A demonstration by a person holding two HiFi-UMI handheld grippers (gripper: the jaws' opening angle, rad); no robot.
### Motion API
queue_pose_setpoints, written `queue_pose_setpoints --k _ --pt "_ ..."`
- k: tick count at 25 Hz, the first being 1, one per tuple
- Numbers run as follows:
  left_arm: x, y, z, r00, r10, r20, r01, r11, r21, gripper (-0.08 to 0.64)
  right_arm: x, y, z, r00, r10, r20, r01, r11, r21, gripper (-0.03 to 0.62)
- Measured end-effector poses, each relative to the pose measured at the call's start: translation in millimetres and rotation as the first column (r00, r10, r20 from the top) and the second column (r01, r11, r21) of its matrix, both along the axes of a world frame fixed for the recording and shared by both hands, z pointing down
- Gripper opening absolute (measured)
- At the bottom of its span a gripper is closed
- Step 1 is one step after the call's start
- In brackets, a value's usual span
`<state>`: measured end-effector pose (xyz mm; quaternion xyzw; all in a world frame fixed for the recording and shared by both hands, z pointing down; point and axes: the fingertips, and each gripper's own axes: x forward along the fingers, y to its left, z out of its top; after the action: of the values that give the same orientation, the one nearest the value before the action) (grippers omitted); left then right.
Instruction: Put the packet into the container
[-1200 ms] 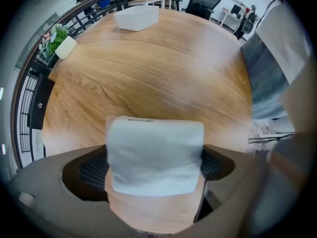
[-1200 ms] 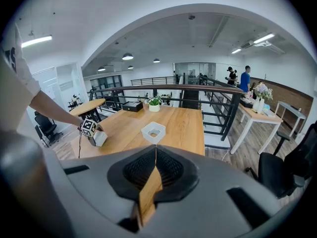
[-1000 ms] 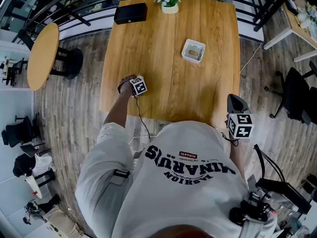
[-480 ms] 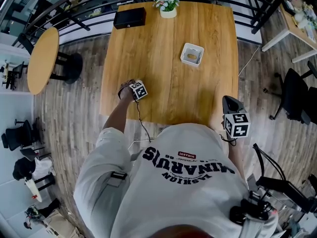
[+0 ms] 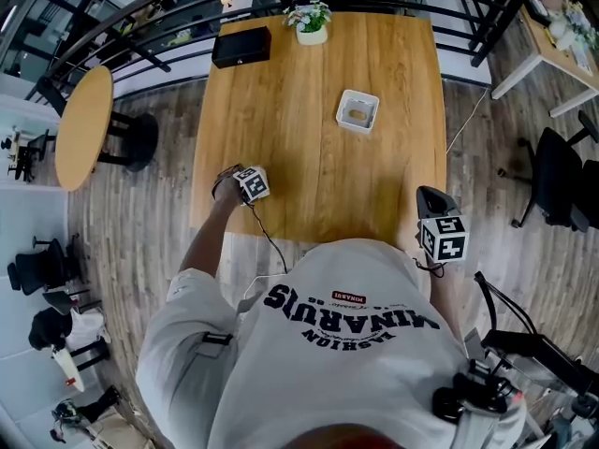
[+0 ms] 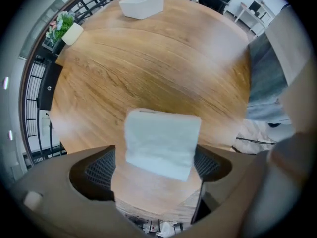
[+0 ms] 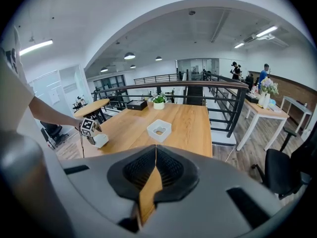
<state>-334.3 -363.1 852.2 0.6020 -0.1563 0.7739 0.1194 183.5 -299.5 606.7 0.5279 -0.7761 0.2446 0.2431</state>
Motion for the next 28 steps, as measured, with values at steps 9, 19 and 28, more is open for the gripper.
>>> queue_pose_setpoints --k 9,19,28 --pt "0.0 2.9 -31.0 0.999 0.043 -0.015 -0.044 0.998 -0.039 0.23 -1.8 0.1 6.5 1.0 -0.027 0.005 0.027 1.0 -0.012 0.009" --pt "19.2 2.8 17.4 0.987 0.121 -0.108 -0.121 0.993 0.009 0.591 3.9 5.1 12.9 0.999 -0.032 -0.002 0.032 0.998 -0.051 0.009" --pt "4.3 -2.0 30.1 0.985 0.166 0.052 -0.166 0.986 -0.013 0.476 2.6 5.6 13.1 0.999 -0.032 -0.002 0.032 0.998 -0.059 0.009"
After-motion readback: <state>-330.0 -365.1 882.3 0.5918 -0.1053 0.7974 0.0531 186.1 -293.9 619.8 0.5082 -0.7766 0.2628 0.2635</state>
